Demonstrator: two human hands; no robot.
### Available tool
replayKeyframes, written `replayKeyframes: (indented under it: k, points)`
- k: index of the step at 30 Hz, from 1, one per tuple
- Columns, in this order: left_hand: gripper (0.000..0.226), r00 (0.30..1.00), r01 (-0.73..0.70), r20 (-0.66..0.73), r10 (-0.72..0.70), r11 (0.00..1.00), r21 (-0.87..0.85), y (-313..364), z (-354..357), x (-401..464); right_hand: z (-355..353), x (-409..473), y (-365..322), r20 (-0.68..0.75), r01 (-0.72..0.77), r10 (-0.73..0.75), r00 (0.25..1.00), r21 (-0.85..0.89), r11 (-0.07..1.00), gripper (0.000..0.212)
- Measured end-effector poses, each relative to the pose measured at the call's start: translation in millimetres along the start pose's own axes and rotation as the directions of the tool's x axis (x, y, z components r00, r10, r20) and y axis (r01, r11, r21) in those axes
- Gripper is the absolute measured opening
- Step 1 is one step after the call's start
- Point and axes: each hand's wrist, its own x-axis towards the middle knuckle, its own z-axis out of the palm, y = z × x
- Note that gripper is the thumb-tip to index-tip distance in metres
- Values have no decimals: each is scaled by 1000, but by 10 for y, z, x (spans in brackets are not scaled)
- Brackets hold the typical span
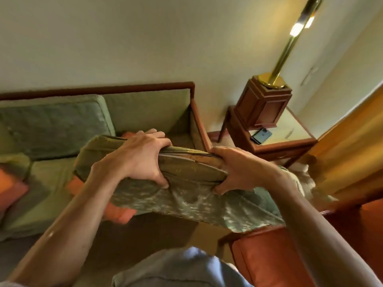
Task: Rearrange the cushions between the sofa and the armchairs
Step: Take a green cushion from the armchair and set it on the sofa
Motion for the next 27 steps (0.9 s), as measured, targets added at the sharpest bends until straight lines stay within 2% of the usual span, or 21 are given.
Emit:
replayKeyframes:
  k: [6,11,14,18,21,24,25,27]
  points:
    - [94,968,249,-25,-251,967,-56,-1025,19,-441,20,1330,-633,109,207,-203,973,-29,978,88]
    - [93,906,412,-57,-419,905,-105,-1824,47,-590,-54,2357,-1015,167,361,-363,917,46,931,88]
    - [97,851,515,-54,-522,851,-106,-2261,113,-549,-44,3013,-1160,177,449,-444,878,13,893,87]
    - [110,745,660,-31,-667,743,-115,-2749,411,-357,237,3909,-1191,212,495,-475,854,-47,868,94]
    - [115,664,744,57,-745,652,-148,-2963,947,-151,622,4332,-1036,217,482,-466,858,-24,876,97]
    - [119,526,833,72,-847,497,-245,-3178,1320,-51,919,4665,-966,183,457,-444,877,-34,889,101]
    - [122,517,838,71,-853,487,-246,-3278,1337,-54,963,4751,-1004,182,460,-441,879,-80,884,106]
    - [128,553,827,122,-824,524,-204,-3436,1297,-80,1034,4839,-1066,197,468,-440,876,-127,875,110]
